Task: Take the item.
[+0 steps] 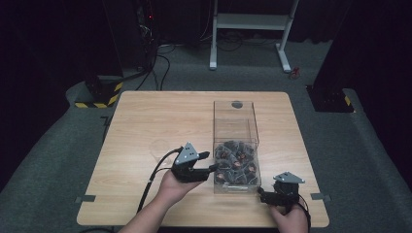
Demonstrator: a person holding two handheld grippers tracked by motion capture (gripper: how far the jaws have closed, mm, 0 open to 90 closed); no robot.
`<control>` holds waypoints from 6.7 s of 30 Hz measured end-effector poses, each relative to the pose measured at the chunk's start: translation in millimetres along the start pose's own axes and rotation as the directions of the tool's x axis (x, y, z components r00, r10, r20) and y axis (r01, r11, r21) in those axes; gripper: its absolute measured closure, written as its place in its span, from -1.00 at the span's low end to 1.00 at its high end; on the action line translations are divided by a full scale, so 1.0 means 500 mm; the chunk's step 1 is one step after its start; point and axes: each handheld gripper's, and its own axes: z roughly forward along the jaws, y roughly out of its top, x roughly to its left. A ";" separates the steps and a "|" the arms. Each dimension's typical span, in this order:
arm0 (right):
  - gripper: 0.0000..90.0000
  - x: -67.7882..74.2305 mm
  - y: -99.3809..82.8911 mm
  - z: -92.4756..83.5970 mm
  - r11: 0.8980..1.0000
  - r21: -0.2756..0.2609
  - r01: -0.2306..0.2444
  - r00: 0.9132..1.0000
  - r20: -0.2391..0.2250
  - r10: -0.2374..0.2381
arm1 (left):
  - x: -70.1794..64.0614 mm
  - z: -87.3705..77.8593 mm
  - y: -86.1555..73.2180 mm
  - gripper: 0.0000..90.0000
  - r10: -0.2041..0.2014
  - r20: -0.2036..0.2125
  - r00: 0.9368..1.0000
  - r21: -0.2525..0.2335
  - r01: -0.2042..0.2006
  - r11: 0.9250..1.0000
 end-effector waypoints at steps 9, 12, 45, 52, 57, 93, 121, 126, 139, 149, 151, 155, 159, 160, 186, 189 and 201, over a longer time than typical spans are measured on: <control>-0.82 0.000 0.000 0.000 1.000 -0.002 0.001 1.000 -0.001 -0.001 | -0.004 0.024 0.002 0.10 -0.004 0.022 1.000 0.002 0.004 1.000; -0.82 0.000 0.000 0.000 1.000 -0.003 0.004 1.000 -0.002 -0.004 | -0.005 0.031 0.003 0.14 0.000 0.027 1.000 0.004 0.000 1.000; -0.82 0.000 0.000 0.000 1.000 -0.001 0.008 1.000 -0.006 -0.008 | -0.017 0.070 0.007 0.37 0.019 0.064 0.998 0.029 -0.021 0.999; -0.82 0.000 0.000 0.000 1.000 -0.001 0.009 1.000 -0.006 -0.009 | -0.017 0.070 0.001 0.56 0.031 0.064 0.998 0.030 -0.033 0.999; -0.82 0.000 0.000 0.000 1.000 -0.001 0.009 1.000 -0.006 -0.009 | -0.017 0.068 -0.003 0.90 0.044 0.071 0.996 0.022 -0.046 0.999; -0.82 0.000 0.000 0.000 1.000 -0.001 0.009 1.000 -0.006 -0.009 | -0.009 0.014 0.011 1.00 -0.001 0.061 0.998 -0.128 0.009 0.992; -0.80 0.000 0.000 0.000 1.000 -0.004 0.015 1.000 -0.006 -0.015 | 0.030 -0.053 -0.019 1.00 -0.026 -0.002 1.000 -0.162 0.026 0.986; -0.80 0.000 0.000 0.000 1.000 -0.004 0.015 1.000 -0.006 -0.015 | 0.042 -0.065 -0.027 1.00 -0.037 -0.013 0.999 -0.165 0.034 0.986; -0.78 0.001 -0.001 -0.001 1.000 -0.006 0.013 1.000 -0.005 -0.013 | 0.071 -0.104 -0.033 1.00 -0.049 -0.056 0.997 -0.187 0.038 0.982; -0.78 0.001 -0.001 -0.001 1.000 -0.006 0.013 1.000 -0.006 -0.013 | 0.092 -0.129 -0.046 1.00 -0.069 -0.082 0.994 -0.191 0.052 0.980; -0.78 0.001 -0.001 -0.001 1.000 -0.006 0.014 1.000 -0.005 -0.014 | 0.096 -0.134 -0.047 1.00 -0.071 -0.089 0.993 -0.194 0.053 0.980; -0.78 0.001 -0.001 -0.001 1.000 -0.006 0.013 1.000 -0.005 -0.014 | 0.106 -0.146 -0.048 1.00 -0.078 -0.106 0.991 -0.202 0.055 0.978; -0.78 0.001 -0.001 -0.001 1.000 -0.006 0.014 1.000 -0.006 -0.014 | 0.117 -0.161 -0.050 1.00 -0.093 -0.124 0.988 -0.217 0.064 0.974; -0.78 0.001 -0.001 -0.001 1.000 -0.006 0.013 1.000 -0.005 -0.013 | 0.120 -0.164 -0.051 1.00 -0.093 -0.127 0.988 -0.217 0.064 0.974; -0.78 0.001 -0.001 -0.001 1.000 -0.006 0.013 1.000 -0.005 -0.013 | 0.178 -0.214 -0.083 1.00 -0.162 -0.232 0.959 -0.227 0.108 0.968; -0.78 0.001 -0.001 -0.001 1.000 -0.006 0.014 1.000 -0.005 -0.014 | 0.185 -0.216 -0.088 1.00 -0.172 -0.245 0.954 -0.226 0.116 0.967; -0.78 0.001 -0.001 -0.001 1.000 -0.006 0.014 1.000 -0.006 -0.014 | 0.201 -0.220 -0.100 1.00 -0.185 -0.290 0.939 -0.209 0.126 0.970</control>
